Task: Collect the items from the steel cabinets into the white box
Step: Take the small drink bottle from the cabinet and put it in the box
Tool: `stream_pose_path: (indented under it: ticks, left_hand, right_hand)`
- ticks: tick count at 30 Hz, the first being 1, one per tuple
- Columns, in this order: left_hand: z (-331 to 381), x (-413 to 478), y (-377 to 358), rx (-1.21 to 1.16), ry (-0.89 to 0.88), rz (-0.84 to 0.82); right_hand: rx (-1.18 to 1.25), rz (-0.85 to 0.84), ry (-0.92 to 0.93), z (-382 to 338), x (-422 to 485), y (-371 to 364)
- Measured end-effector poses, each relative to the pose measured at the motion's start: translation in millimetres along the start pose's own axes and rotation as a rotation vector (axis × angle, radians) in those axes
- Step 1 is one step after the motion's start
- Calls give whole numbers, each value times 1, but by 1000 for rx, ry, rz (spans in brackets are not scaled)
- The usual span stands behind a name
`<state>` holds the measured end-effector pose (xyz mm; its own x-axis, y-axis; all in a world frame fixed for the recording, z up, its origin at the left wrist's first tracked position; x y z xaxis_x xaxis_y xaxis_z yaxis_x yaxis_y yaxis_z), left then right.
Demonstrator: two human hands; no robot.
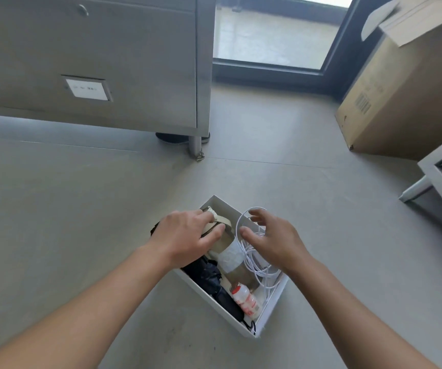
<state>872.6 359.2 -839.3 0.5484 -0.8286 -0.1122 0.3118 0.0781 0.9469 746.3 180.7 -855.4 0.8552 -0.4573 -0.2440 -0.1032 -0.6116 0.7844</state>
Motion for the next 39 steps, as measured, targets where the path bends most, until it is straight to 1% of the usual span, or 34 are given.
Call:
stream_pose_path:
  ticks: [3, 5, 17, 21, 26, 30, 32, 36, 39]
  left_hand:
    - [4, 5, 4, 3, -2, 11]
    - [4, 8, 6, 0, 0, 23]
    - [-6, 8, 21, -29, 53, 135]
    - [-4, 3, 23, -26, 49, 129]
    - [-1, 3, 24, -27, 53, 118]
    - [8, 0, 14, 24, 30, 30]
    - [11, -2, 13, 32, 29, 13]
    - [23, -18, 38, 13, 64, 37]
    - [44, -38, 92, 45, 61, 60]
  right_hand:
    - [-51, 83, 57, -13, 0, 22]
    - [-67, 109, 86, -18, 0, 28]
    - [-54, 93, 122, -22, 0, 27]
    - [-50, 83, 114, -18, 1, 25]
    - [-52, 25, 59, -5, 0, 12]
    - [-43, -5, 30, 1, -2, 2]
    - [-47, -11, 34, 0, -3, 0]
    - [-27, 2, 75, -21, -16, 17]
    - [-1, 5, 86, -52, -39, 58]
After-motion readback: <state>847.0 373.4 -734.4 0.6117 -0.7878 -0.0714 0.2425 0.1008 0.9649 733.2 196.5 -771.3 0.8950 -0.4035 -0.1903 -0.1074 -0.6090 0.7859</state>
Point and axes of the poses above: each hand's wrist, its own x-axis towards the middle knuckle, its own y-axis out of the back of the hand, z = x × y, the point moved 2 cm from there along x, towards the middle knuckle, and after that the axes turned 6 degrees about -z, right-handed, at the moved point
